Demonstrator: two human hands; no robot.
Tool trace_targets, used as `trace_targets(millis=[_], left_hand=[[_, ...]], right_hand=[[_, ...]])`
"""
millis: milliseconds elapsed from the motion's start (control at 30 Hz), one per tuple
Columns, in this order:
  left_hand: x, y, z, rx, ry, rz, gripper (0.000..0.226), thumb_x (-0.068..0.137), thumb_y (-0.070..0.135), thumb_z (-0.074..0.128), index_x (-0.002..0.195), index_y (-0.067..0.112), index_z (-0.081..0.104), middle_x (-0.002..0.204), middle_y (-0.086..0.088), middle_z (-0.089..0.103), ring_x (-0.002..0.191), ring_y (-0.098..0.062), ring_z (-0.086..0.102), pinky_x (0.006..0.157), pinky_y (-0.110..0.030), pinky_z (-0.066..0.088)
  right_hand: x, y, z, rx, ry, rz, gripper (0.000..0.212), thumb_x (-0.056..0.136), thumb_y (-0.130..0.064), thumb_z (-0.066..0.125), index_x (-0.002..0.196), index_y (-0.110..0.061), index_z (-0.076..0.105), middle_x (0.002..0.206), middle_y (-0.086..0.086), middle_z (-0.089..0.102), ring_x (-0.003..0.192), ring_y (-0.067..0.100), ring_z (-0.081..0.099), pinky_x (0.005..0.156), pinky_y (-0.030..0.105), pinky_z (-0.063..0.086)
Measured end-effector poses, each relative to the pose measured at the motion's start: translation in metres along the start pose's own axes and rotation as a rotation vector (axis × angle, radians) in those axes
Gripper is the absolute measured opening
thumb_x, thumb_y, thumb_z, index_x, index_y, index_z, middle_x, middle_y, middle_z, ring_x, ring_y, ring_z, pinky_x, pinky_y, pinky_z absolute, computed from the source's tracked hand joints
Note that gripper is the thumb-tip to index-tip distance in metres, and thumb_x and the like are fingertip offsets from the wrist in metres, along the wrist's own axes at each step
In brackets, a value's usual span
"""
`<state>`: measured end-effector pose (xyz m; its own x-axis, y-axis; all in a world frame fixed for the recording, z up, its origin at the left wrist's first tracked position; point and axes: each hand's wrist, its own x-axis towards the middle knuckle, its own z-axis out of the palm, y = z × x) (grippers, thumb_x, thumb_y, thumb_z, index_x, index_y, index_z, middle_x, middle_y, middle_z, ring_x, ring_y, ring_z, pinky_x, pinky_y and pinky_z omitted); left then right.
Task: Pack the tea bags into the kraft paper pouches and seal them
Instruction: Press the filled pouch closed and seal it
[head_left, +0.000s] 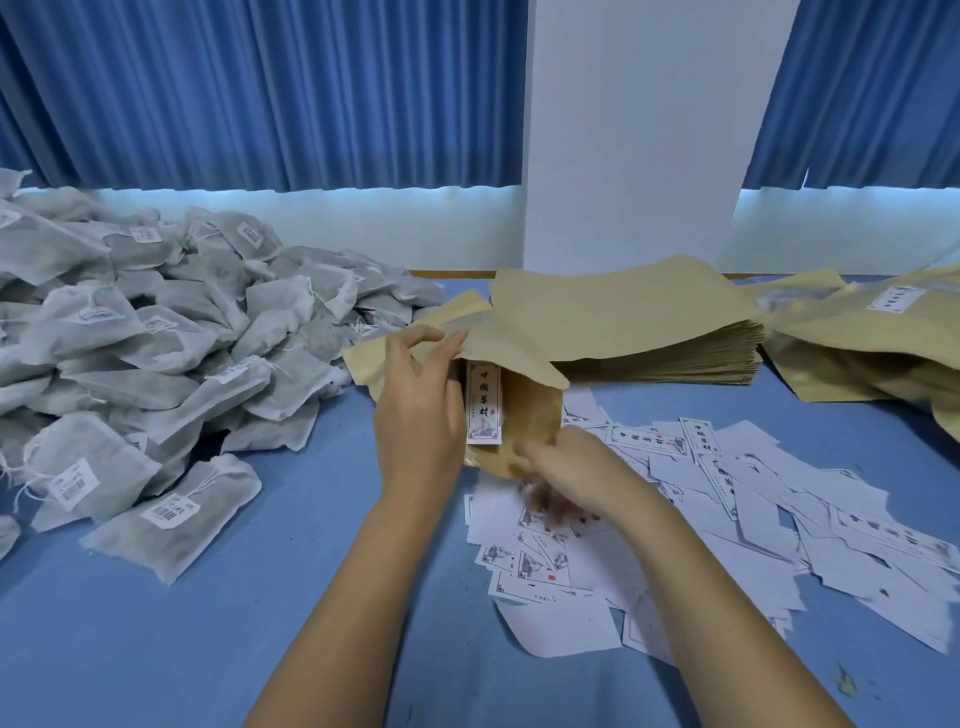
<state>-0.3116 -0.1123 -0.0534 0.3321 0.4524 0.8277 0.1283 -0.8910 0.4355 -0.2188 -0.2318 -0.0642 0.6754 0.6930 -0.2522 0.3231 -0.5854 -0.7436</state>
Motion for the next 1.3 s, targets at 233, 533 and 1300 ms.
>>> trace_targets(millis=[233, 533, 1300], left_hand=[[-0.007, -0.001, 0.006, 0.061, -0.303, 0.109, 0.052, 0.076, -0.006, 0.049, 0.126, 0.006, 0.060, 0.124, -0.010, 0.056, 0.097, -0.029, 0.061, 0.060, -0.037, 0.051], [-0.009, 0.005, 0.014, 0.047, -0.320, 0.089, 0.056, 0.078, -0.009, 0.055, 0.132, 0.005, 0.055, 0.129, -0.012, 0.056, 0.102, -0.032, 0.056, 0.082, -0.028, 0.042], [-0.013, -0.008, 0.013, 0.082, -0.503, -0.061, 0.071, 0.079, 0.009, 0.068, 0.142, 0.027, 0.042, 0.149, 0.005, 0.031, 0.126, -0.015, 0.042, 0.077, -0.030, 0.046]], right_hand=[[0.028, 0.012, 0.007, 0.625, 0.249, -0.041, 0.025, 0.090, -0.024, 0.064, 0.088, 0.000, 0.058, 0.066, 0.015, 0.066, 0.050, 0.023, 0.060, 0.055, 0.033, 0.053], [0.024, 0.005, 0.008, 1.041, 0.072, -0.063, 0.013, 0.087, 0.008, 0.059, 0.098, 0.002, 0.060, 0.086, 0.013, 0.064, 0.074, 0.019, 0.064, 0.072, 0.025, 0.056], [0.015, -0.001, 0.013, 0.848, -0.043, -0.299, 0.018, 0.086, 0.011, 0.056, 0.103, 0.008, 0.061, 0.084, 0.013, 0.064, 0.076, 0.020, 0.060, 0.061, 0.022, 0.049]])
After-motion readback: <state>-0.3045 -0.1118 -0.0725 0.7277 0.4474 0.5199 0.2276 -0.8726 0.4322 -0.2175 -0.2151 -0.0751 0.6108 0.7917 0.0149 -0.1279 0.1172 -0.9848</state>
